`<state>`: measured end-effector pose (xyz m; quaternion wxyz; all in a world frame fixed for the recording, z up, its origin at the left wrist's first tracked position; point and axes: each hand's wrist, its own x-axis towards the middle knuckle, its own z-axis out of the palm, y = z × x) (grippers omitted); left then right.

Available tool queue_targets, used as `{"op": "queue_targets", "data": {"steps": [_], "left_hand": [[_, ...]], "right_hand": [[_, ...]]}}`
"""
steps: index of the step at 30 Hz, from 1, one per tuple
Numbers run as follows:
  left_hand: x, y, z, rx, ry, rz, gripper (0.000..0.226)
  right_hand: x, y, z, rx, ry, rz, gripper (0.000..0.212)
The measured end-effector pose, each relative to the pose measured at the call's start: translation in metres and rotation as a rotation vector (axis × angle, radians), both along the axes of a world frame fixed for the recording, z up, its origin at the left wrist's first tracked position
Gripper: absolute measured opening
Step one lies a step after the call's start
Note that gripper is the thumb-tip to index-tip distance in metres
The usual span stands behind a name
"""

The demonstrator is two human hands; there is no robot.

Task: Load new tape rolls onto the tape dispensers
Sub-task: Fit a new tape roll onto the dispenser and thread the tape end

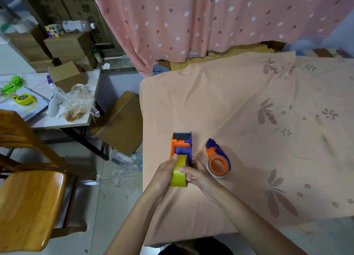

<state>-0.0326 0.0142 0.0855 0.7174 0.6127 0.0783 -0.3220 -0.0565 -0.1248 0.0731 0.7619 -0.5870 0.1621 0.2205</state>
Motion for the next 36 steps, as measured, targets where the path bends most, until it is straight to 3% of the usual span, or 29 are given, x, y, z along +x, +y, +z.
{"op": "queue_targets", "data": {"steps": [5,9,12,17,20,25,29,34,36], "left_hand": [[-0.006,-0.005,0.002,-0.126,0.069,0.023,0.044],[-0.008,-0.004,-0.003,-0.155,0.074,-0.001,0.055],[-0.008,-0.004,-0.004,-0.155,0.075,0.006,0.053],[-0.009,-0.006,-0.001,-0.085,0.061,0.026,0.045],[-0.008,-0.007,0.0,-0.008,0.065,0.045,0.04],[-0.008,-0.015,0.0,0.094,0.037,0.045,0.053],[-0.01,-0.016,-0.002,-0.025,0.07,0.086,0.045],[-0.015,-0.01,-0.004,-0.156,0.073,0.073,0.067],[-0.017,-0.008,-0.003,-0.151,0.063,0.079,0.057]], "right_hand": [[0.003,0.004,0.004,-0.035,0.084,-0.084,0.062],[0.001,0.004,0.009,-0.004,0.065,-0.051,0.043],[-0.001,0.004,0.012,0.023,0.077,-0.034,0.041],[-0.004,0.002,0.0,0.059,0.068,-0.077,0.064],[-0.008,0.0,-0.005,0.027,0.047,-0.084,0.062],[-0.008,0.004,-0.003,-0.064,0.067,-0.156,0.059],[-0.009,0.006,-0.002,-0.091,0.058,-0.179,0.061],[-0.008,0.007,0.0,-0.129,0.096,-0.165,0.063],[-0.009,0.009,0.003,-0.117,0.106,-0.149,0.054]]}}
